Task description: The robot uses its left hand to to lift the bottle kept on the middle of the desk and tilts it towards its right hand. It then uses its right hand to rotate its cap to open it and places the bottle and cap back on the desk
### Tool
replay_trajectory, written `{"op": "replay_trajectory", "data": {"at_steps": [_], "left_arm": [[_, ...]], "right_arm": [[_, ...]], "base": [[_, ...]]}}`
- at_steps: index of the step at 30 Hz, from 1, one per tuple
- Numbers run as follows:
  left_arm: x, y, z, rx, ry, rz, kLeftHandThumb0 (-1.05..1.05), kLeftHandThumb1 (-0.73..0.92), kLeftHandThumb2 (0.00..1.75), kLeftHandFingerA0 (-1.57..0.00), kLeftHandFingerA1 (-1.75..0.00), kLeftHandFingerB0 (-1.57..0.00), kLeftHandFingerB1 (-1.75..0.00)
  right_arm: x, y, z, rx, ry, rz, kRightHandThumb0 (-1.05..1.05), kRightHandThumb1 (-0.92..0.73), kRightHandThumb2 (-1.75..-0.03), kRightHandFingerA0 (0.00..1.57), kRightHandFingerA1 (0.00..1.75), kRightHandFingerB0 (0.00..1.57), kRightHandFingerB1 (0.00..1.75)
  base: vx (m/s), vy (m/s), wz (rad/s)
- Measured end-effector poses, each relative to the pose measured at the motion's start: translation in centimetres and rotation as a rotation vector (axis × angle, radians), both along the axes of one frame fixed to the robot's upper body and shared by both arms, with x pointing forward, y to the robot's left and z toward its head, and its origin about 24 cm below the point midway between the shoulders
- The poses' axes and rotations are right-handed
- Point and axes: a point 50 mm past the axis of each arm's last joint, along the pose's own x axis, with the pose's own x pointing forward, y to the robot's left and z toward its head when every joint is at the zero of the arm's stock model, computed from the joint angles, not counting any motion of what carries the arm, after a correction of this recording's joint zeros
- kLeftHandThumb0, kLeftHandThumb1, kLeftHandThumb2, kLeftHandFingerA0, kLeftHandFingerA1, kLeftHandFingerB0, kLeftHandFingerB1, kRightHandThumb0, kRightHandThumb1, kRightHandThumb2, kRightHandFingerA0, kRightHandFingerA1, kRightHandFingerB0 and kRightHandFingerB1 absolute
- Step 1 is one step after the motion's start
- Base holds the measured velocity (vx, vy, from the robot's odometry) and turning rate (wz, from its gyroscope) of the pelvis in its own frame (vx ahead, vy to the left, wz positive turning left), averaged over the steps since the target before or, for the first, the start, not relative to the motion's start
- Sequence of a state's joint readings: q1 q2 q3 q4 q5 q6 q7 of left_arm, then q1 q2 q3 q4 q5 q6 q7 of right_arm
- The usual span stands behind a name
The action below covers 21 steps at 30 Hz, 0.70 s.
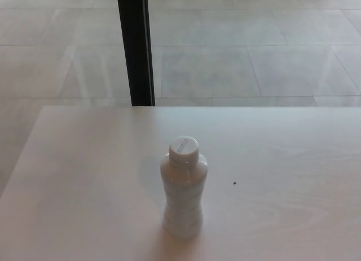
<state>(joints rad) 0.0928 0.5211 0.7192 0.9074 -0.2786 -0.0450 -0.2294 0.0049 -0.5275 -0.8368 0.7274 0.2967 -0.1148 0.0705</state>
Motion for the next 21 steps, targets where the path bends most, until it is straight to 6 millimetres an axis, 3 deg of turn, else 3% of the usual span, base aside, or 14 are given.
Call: {"op": "replay_trajectory", "data": {"at_steps": [1,2,3,4,6,8,9,11,14,15,16,17,20,21], "left_arm": [[0.9,0.2,0.8,0.014,-0.036,-0.013,-0.99,0.48,0.58,0.00,-0.81,-0.10,-0.73],[1.7,0.4,1.6,0.026,-0.072,-0.027,-1.02,0.47,0.57,0.00,-0.87,-0.14,-0.77],[2.5,0.4,2.2,0.036,-0.102,-0.040,-1.00,0.51,0.57,0.00,-0.89,-0.17,-0.75],[3.2,0.3,2.9,0.047,-0.132,-0.058,-0.85,0.43,0.55,0.00,-0.82,-0.21,-0.63],[4.6,0.1,4.0,0.062,-0.188,-0.091,-0.89,0.33,0.67,-0.10,-0.77,-0.33,-0.54],[6.1,-0.3,5.5,0.083,-0.254,-0.136,-0.89,0.33,0.67,-0.10,-0.77,-0.33,-0.54],[6.6,-0.4,5.9,0.089,-0.271,-0.149,-0.81,0.45,0.82,-0.01,-0.50,-0.14,-0.45],[8.2,-1.2,7.6,0.110,-0.341,-0.208,-0.84,0.47,0.86,-0.02,-0.37,-0.14,-0.46],[9.9,-2.4,8.8,0.120,-0.403,-0.269,-0.78,0.43,0.87,0.00,-0.34,-0.10,-0.44],[10.8,-3.3,9.4,0.122,-0.439,-0.308,-0.83,0.48,0.88,0.00,-0.31,-0.09,-0.40],[11.5,-4.0,9.8,0.122,-0.462,-0.335,-0.83,0.48,0.88,0.00,-0.31,-0.09,-0.40],[12.1,-4.8,10.2,0.121,-0.486,-0.363,-0.88,0.52,0.92,0.00,-0.24,-0.07,-0.28],[13.7,-7.2,11.1,0.112,-0.544,-0.446,-0.89,0.55,0.94,0.00,-0.23,-0.01,-0.19],[14.2,-8.1,11.4,0.107,-0.563,-0.477,-0.93,0.57,0.95,0.00,-0.18,0.00,-0.14]], "right_arm": [[0.8,0.1,0.9,-0.014,-0.037,0.020,-0.93,-0.71,-1.08,0.05,0.48,0.03,0.11],[1.5,0.3,1.7,-0.028,-0.069,0.039,-0.88,-0.85,-0.65,0.12,0.51,0.06,0.26],[2.0,0.4,2.4,-0.039,-0.095,0.056,-0.89,-0.84,-0.66,0.16,0.57,0.10,0.33],[2.7,0.7,3.2,-0.055,-0.122,0.077,-0.88,-0.65,-1.04,0.16,0.61,0.08,0.48],[3.6,1.1,4.5,-0.082,-0.164,0.114,-0.90,-0.83,-0.66,0.16,0.64,0.18,0.44],[4.8,2.1,5.9,-0.111,-0.209,0.167,-0.90,-0.83,-0.66,0.16,0.64,0.18,0.44],[5.1,2.3,6.2,-0.118,-0.220,0.183,-0.39,-0.41,-1.05,0.02,0.53,0.00,0.50],[6.3,3.7,7.2,-0.143,-0.256,0.251,-0.83,-0.70,-1.06,0.07,0.44,0.09,0.31],[7.3,5.1,7.8,-0.159,-0.278,0.316,-0.81,-0.72,-1.10,0.04,0.43,0.08,0.29],[8.0,6.1,8.0,-0.165,-0.286,0.358,-0.89,-0.91,-0.69,0.08,0.37,0.11,0.25],[8.4,6.8,8.1,-0.168,-0.290,0.386,-0.89,-0.91,-0.69,0.08,0.37,0.11,0.25],[8.8,7.5,8.2,-0.169,-0.296,0.414,-0.83,-0.71,-1.11,0.02,0.47,0.12,0.33],[9.8,9.7,8.3,-0.168,-0.308,0.496,-0.82,-0.72,-1.13,0.09,0.51,0.07,0.43],[10.2,10.5,8.3,-0.165,-0.314,0.525,-0.37,-0.48,-1.10,0.03,0.52,0.00,0.49]], "base": [[0.00,0.000,0.00],[0.00,0.000,0.00],[0.00,0.000,0.00],[0.00,0.000,0.00],[0.00,0.000,0.00],[0.00,0.000,0.00],[0.00,0.000,0.00],[0.00,0.000,0.00],[0.00,0.000,0.00],[0.00,0.000,0.00],[0.00,0.000,0.00],[0.00,0.000,0.00],[0.00,0.000,0.00],[0.00,0.000,0.00]]}}
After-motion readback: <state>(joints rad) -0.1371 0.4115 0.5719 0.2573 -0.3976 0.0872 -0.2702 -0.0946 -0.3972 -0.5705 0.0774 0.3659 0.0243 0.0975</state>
